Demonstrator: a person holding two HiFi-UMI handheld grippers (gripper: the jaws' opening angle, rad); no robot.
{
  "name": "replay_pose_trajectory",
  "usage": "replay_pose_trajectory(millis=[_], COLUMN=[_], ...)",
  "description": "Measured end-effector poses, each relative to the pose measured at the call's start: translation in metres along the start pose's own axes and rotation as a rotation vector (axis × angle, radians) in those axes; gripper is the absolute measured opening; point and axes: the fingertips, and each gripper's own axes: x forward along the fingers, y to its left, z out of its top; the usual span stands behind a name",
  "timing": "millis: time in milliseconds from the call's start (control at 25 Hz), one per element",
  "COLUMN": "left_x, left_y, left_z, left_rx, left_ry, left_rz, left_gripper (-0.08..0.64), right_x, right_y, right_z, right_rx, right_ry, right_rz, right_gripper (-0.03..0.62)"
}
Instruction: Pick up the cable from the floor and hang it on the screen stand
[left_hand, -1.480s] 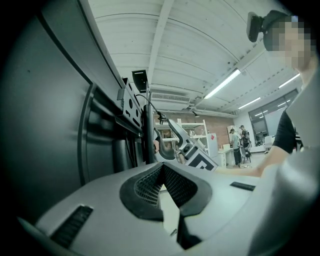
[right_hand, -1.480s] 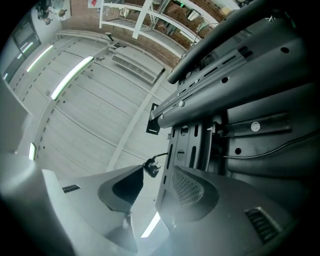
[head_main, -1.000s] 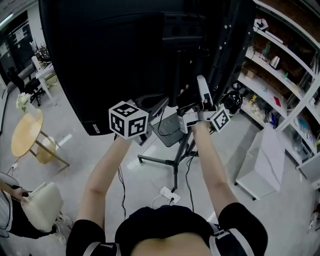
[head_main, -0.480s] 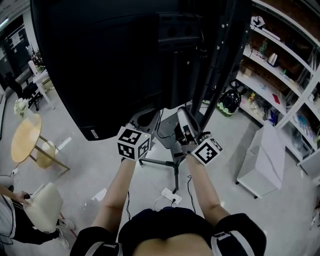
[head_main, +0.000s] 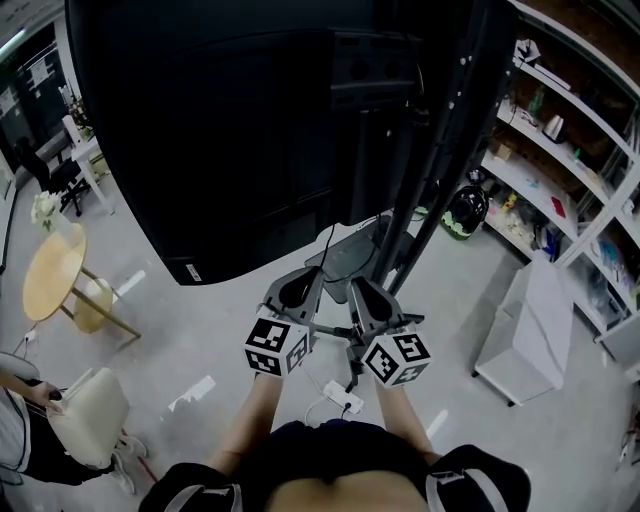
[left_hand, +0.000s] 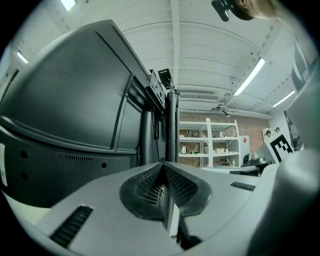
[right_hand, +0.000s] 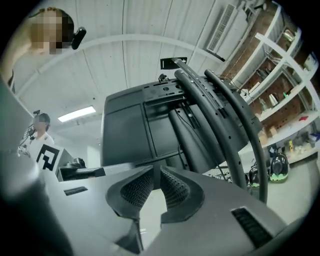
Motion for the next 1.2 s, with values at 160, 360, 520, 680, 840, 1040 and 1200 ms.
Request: replay_pose_trajectory(millis=[160, 360, 520, 680, 840, 1040, 1200], left_x=[-0.005, -0.001, 0.003, 0.007, 0.008, 0.006, 0.004], left_y=[-0.001, -0.005, -0.012, -0.018, -0.026, -0.027, -0.023], left_z=[-0.006, -0.008, -0.008, -0.008, -0.007, -0.01, -0.011], left_rx=[0.02, 0.004, -0.002, 0.007, 0.001, -0.005, -0.012], left_ry=[0.006, 0.014, 0.018, 0.02, 0.016, 0.021, 0.026], left_rz=[0.024, 0.0, -0.023, -0.027, -0.03, -0.03, -0.022], left_gripper=[0.006, 0.006, 0.006, 0.006, 0.006, 0.006, 0.006], right_x=[-0.003, -0.007, -0.01, -0.017, -0.023, -0.021, -0.018], right_y=[0.0, 0.008, 0.01, 0.006, 0.009, 0.014, 0.018], right_z=[-0.009, -0.003, 0.006, 0.012, 0.01, 0.007, 0.007], right_rx=[-0.074, -0.097, -0.121, -0.122, -0.113, -0.118, -0.124], right_ry=[0.027, 0.009, -0.008, -0.017, -0.006, 0.004, 0.008], right_rz=[-0.065, -0.047, -0.046, -0.058, -0.055, -0.046, -0.033], right_gripper=[0.056, 0.038, 0.038, 0.038, 0.038, 0.038, 0.038])
